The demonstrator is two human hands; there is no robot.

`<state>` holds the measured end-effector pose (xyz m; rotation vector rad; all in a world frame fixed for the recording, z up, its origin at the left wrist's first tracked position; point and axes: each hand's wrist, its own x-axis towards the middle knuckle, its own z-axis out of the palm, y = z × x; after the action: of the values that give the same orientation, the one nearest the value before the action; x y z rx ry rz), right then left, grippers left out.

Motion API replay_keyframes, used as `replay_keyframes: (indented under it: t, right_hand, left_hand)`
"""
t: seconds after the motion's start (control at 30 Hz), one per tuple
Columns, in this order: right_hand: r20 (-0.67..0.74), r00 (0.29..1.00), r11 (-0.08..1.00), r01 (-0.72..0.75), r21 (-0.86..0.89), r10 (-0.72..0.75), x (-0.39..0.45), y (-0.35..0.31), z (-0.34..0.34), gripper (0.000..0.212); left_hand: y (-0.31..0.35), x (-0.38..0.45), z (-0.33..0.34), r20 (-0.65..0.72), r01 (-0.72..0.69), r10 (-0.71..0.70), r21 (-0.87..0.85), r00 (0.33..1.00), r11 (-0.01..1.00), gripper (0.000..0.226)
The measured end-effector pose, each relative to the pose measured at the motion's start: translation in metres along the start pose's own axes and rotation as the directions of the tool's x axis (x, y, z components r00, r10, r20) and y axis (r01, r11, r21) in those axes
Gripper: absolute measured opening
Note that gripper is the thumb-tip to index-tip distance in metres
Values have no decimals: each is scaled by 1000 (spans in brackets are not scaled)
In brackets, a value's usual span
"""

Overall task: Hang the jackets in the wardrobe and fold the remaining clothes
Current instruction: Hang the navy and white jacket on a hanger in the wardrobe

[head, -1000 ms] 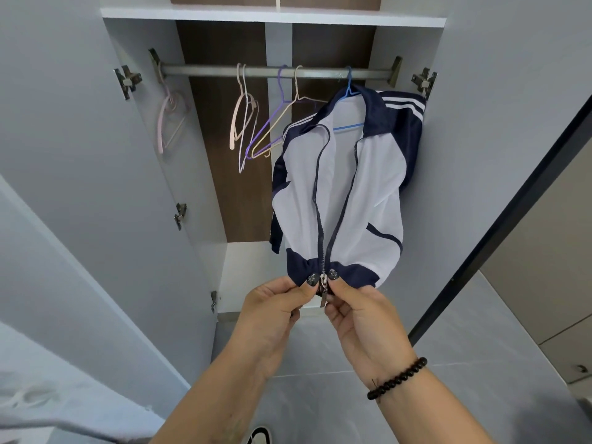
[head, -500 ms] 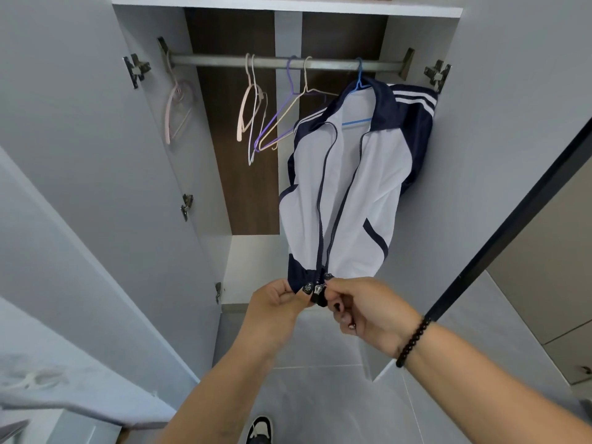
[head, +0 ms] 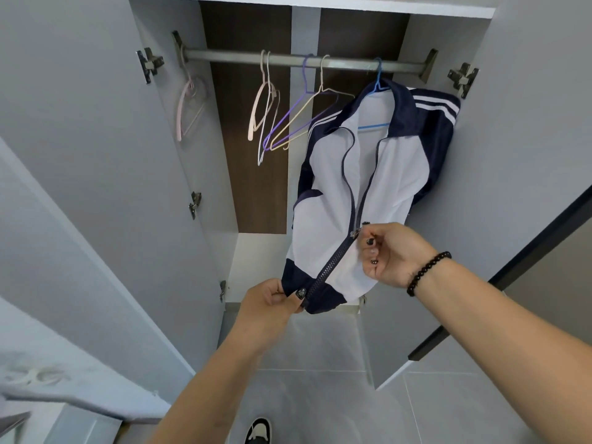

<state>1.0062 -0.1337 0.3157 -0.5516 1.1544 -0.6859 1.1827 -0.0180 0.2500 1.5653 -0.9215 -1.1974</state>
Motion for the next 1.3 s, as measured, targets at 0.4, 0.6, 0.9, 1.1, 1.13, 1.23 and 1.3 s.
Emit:
replay_keyframes:
  t: [0.4,0.6,0.9,1.1,1.13,1.23,1.3]
  right_hand:
    - [-42,946,860,273,-432,-321,40,-39,10,30]
    - [-41,942,860,285,-423,-332,53,-37,16,30]
    - [-91,930,893,310,-326,-356,78,-32,15,36]
    - [-185,944,960,279,0,-274,103,-50,22,38]
    - [-195,942,959,282,25,-272,108,-57,26,38]
    - [-209,935,949,307,75,-287,124,-75,36,33]
    - [-217,925,937,337,91,-312,134,-88,41,32]
  left_hand:
    - [-6,62,-19,33,216,-218,67,975,974,11]
    - [14,104,12,17,-15,10,278,1000,961,58]
    - [42,161,54,191,-386,338,352,922,853,10]
    - [37,198,37,226,-401,334,431,915,808,23]
    - [36,204,32,227,-400,331,443,916,802,22]
    - [29,222,16,225,-386,316,462,922,798,22]
    - [23,232,3,213,-366,299,479,930,798,23]
